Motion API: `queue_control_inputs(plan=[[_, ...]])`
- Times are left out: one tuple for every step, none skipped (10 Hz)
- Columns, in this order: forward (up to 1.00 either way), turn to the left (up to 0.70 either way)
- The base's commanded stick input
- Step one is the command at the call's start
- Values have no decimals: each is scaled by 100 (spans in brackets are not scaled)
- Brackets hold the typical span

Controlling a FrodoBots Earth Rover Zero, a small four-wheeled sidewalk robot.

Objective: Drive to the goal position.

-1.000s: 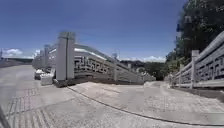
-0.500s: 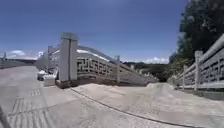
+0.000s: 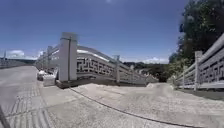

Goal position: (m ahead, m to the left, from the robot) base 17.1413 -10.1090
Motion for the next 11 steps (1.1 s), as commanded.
queue_control_inputs(plan=[[0,0],[1,0],[18,0],[45,0],[45,0],[45,0],[45,0],[45,0],[45,0],[45,0],[45,0]])
